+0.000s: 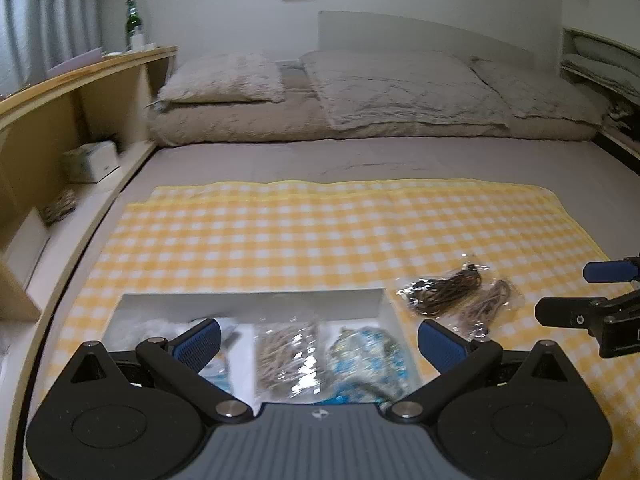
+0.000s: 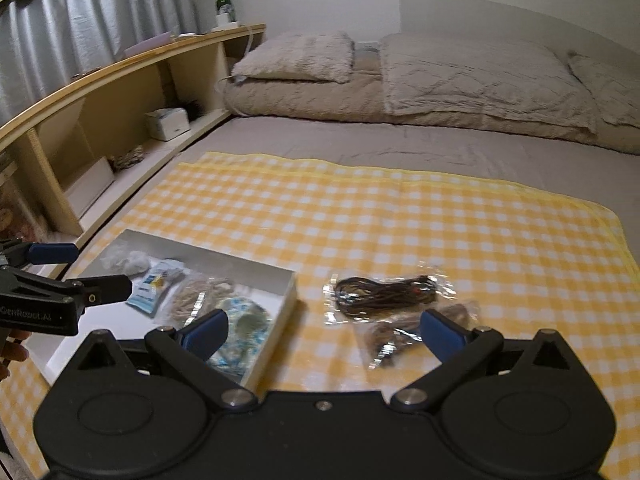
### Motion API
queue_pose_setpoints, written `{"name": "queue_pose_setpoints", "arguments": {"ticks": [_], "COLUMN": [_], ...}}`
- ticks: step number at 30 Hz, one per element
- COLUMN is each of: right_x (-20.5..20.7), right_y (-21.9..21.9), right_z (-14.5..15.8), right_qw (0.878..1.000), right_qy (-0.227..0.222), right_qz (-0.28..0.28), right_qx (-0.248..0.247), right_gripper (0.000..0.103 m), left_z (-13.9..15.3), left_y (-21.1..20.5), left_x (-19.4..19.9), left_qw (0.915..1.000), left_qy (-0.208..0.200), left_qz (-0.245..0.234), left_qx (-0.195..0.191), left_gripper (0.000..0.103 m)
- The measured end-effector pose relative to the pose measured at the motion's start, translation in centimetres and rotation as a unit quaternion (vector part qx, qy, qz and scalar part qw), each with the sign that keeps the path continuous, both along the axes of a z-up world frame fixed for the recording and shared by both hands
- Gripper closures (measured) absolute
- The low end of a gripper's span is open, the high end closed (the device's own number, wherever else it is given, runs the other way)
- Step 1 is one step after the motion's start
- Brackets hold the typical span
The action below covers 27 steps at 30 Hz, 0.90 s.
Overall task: Organize soft objects
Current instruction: 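Open both grippers in the box and move them toward the two cable bags, then grasp the dark brown cable bag with the left gripper while the right grasps the tan cable bag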
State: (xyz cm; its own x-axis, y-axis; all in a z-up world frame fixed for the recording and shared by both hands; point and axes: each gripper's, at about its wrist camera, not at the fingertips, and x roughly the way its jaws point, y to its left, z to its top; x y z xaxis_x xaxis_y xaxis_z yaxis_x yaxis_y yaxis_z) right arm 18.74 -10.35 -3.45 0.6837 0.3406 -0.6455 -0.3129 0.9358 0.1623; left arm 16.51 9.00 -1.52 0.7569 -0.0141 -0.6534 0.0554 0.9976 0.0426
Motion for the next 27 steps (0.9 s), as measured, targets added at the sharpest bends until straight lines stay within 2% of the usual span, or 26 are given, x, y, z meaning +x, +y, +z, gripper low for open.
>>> {"name": "queue_pose_setpoints", "arguments": {"ticks": [10,17,23,27], "right_x": [1.9,4.3,7.0,8.9], "right_y": [-4.9,-7.7,-8.1,-7.0], "right_z": [-1.8,-3.7,-6.4,-8.4], "right_qw": [0.998,0.990,0.981,0.976], "right_qy": [0.019,0.057,0.107,0.129], "right_qz": [-0.059,-0.123,-0.153,-0.171], "right_qx": [0.000,0.026,0.043,0.033], "right_gripper": [0.000,0.000,0.000,0.000], "left_z": [-1.3,-2.8,-4.1,-4.6], "left_y": [-4.8,-7.2,-8.1,-8.3], "left_x": [3.2,5.7,7.2,7.8], "left_qw": [0.9988,0.9970,0.9943,0.9905], "left_qy": [-0.007,-0.003,0.001,-0.025], "left_qz": [-0.046,-0.070,-0.093,-0.103], "left_qx": [0.015,0.033,0.052,0.087], "left_gripper": [0.000,0.000,0.000,0.000]}}
